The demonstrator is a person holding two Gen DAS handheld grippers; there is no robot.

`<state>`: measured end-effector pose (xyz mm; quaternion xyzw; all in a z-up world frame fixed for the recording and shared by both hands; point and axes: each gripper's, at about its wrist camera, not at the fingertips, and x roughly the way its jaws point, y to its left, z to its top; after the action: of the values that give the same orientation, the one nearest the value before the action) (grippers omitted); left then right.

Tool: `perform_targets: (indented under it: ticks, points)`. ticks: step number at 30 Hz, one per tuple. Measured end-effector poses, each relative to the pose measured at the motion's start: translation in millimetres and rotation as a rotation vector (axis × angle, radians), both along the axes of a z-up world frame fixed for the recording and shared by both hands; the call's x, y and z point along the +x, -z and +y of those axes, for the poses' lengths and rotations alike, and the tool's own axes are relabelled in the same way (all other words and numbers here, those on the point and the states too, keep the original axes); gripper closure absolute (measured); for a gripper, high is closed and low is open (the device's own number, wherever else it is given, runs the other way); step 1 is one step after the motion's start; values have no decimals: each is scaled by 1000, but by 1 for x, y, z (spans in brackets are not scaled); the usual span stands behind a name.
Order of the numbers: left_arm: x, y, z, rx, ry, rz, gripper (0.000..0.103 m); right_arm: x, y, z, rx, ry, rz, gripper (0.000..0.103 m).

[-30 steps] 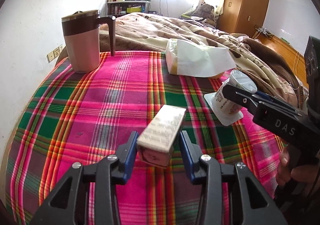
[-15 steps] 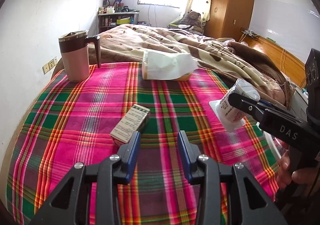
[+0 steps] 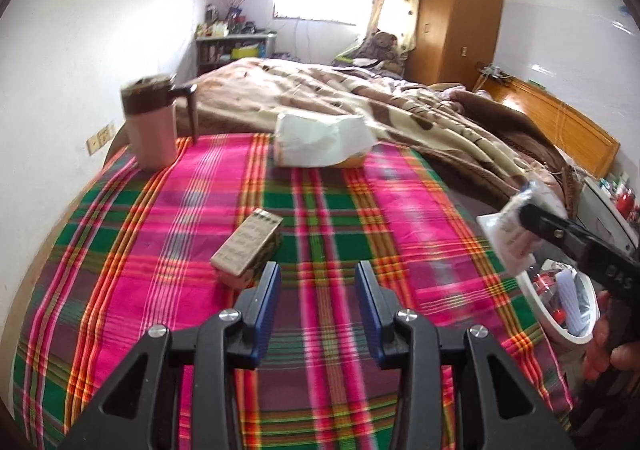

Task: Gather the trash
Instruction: 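Lift the yogurt cup with the right tool while the left tool grasps the white box, then carry the yogurt cup and white box over the white bin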

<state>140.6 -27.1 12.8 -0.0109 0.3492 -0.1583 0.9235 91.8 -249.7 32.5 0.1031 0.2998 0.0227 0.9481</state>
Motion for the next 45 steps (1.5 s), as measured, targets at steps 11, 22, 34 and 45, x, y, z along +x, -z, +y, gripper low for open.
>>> perform_targets:
  ticks: [11,22,34,45]
  points:
    - [44,23,26,59,-32,35,35,26,11,23,20,-45,27,48]
    - [86,48,16,81,27,103,38,36,20,33,16,-49,54,48]
    - [80,47,6,84,32,112,70,33,25,21,31,-21,73,48]
    - [34,17,-21,46,70,38,70,9,13,-2,44,19,38,48]
